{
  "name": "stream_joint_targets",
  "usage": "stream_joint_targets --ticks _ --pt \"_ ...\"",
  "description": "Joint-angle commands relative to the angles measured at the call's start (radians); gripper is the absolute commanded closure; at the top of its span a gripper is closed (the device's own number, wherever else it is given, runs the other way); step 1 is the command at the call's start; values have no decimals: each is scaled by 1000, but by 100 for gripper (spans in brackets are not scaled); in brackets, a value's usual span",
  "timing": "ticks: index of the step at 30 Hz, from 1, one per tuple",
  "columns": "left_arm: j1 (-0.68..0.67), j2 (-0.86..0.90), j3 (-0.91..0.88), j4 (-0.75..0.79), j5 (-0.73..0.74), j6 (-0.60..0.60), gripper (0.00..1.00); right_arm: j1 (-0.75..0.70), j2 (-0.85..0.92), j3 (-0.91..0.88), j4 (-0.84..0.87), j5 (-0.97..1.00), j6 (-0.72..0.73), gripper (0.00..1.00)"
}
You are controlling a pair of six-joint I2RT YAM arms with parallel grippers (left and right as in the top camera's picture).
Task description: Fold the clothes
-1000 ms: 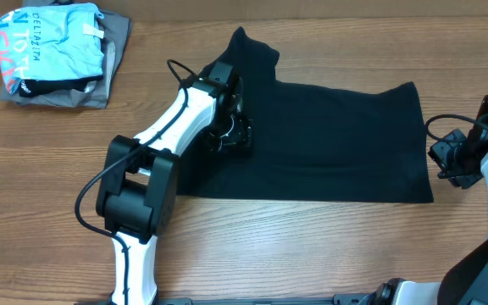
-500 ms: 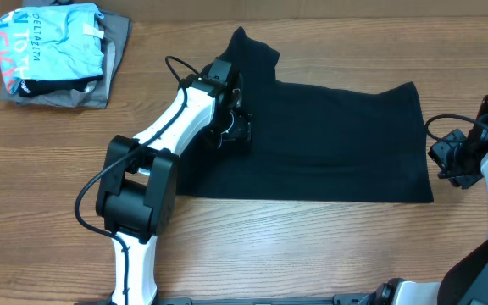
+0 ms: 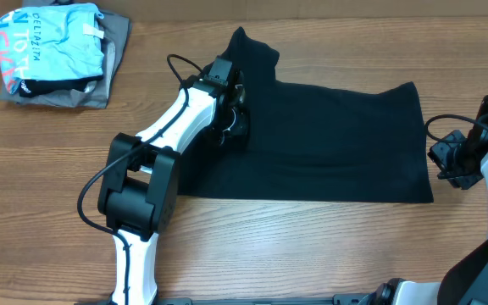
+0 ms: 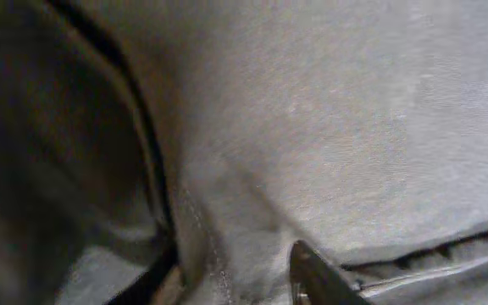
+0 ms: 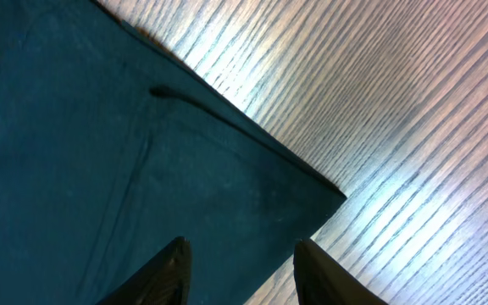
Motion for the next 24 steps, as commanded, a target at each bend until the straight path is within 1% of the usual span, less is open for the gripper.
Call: stream_joint_targets --ticks 1,2,3,8,14,17,19,20,21,23,24 --pt "-2 15 14 13 48 19 70 -1 -3 12 1 -2 -6 57" --pt "-2 15 14 16 48 20 73 -1 -3 12 1 -2 -6 57" --pt "-2 15 14 26 48 19 80 -1 -3 12 1 -2 -6 57" --pt "-2 15 14 79 48 20 95 -1 -3 12 1 -2 -6 57" --pt "-2 16 14 161 47 20 96 -1 -3 12 -2 -2 -6 57" --pt "-2 16 14 231 43 20 94 -1 -3 12 -2 -2 -6 57" --pt "-2 16 14 269 43 20 88 -1 -3 12 -3 -2 -6 57" --pt "-2 16 14 290 43 20 82 -1 -3 12 -3 -2 -6 58" --pt "-2 16 14 308 42 20 66 -1 -3 12 -4 -2 -6 58" --pt "-2 16 14 330 42 20 28 -1 -3 12 -6 -2 -6 58" --pt "-2 16 14 337 42 20 19 -1 -3 12 -8 -2 -6 58"
